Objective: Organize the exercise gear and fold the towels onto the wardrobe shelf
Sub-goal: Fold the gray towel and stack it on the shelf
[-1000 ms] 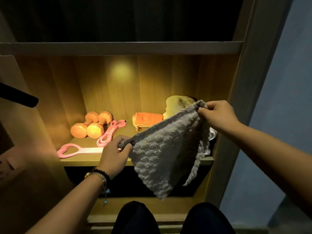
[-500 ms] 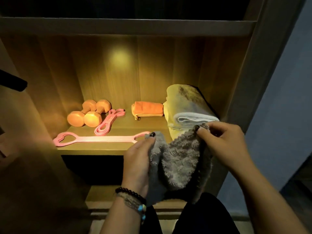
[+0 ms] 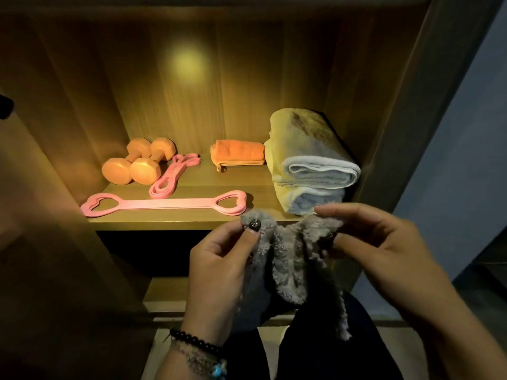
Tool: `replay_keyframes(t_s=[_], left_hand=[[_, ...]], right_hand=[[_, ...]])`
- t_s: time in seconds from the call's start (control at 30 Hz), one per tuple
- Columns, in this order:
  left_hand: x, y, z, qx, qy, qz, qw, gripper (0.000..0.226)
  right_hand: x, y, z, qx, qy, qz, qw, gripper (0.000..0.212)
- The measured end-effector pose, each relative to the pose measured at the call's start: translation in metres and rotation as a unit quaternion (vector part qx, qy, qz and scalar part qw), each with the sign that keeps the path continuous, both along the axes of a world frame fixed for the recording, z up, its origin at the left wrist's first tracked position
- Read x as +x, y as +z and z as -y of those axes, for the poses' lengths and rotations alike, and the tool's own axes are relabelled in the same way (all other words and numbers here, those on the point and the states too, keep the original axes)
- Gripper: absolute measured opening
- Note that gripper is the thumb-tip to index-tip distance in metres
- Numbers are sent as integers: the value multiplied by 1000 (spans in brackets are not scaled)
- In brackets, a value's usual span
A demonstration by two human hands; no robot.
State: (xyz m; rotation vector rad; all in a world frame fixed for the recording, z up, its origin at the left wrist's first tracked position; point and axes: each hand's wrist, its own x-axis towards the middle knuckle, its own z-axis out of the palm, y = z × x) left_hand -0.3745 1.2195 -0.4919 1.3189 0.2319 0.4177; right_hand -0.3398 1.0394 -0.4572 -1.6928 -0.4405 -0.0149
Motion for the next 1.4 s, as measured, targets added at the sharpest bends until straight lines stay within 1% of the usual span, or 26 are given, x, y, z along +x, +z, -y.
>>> replay_keyframes(t_s=[0.03, 0.07, 0.13, 0.2, 0.27, 0.33, 0.43, 0.57, 0.77, 0.83, 0.9, 1.0, 1.1, 1.13, 1.2, 1.3, 1.4], left_hand=[[0, -1, 2, 4, -5, 0, 1000, 16], [1, -1, 3, 11, -9, 1, 1000, 17], [0, -1, 5, 28, -14, -1, 999, 19], [-2, -1, 5, 46, -23, 1, 999, 21], [-4, -1, 4, 50, -33, 4, 998, 22], [-6, -1, 2, 50, -37, 2, 998, 22], [-6, -3, 0, 53, -24, -4, 998, 22], [-7, -1, -1, 44, -18, 0, 999, 21], [-11, 5, -2, 39, -34, 21, 998, 17], [-12, 6, -3, 36, -32, 23, 999, 21], [-13, 7, -3, 21, -36, 24, 999, 22], [-16, 9, -3, 10, -64, 26, 998, 23], [-18, 12, -5, -5, -104, 34, 994, 24], [-18, 12, -5, -6, -112, 34, 993, 28], [-17, 11, -5, 11, -103, 22, 994, 31], [-14, 8, -7, 33, -71, -1, 997, 22], [-11, 9, -12, 39, -48, -17, 998, 26]], right_hand=[[-2, 0, -3, -14, 31, -1, 999, 47], [-4, 0, -6, -36, 40, 13, 998, 47], [-4, -2, -12, -80, 13, 68, 994, 42], [-2, -4, -15, -101, -12, 101, 990, 35], [-2, -7, -20, -105, -15, 123, 987, 31], [-1, -10, -24, -107, -27, 149, 983, 20], [-1, -11, -26, -95, -36, 169, 980, 13], [-5, -5, -27, -28, 26, 91, 995, 10], [2, -4, -31, -66, 61, 96, 991, 14], [5, -5, -31, -55, 59, 84, 993, 21], [6, -4, -32, -46, 55, 78, 994, 25], [7, -2, -36, -55, 33, 76, 995, 30], [7, -1, -38, -67, 0, 70, 995, 30], [7, 0, -38, -65, -10, 66, 996, 30], [9, -2, -39, -52, -16, 53, 997, 30], [16, -11, -40, -17, 14, -9, 1000, 27], [26, -24, -39, 13, 97, -100, 990, 18]])
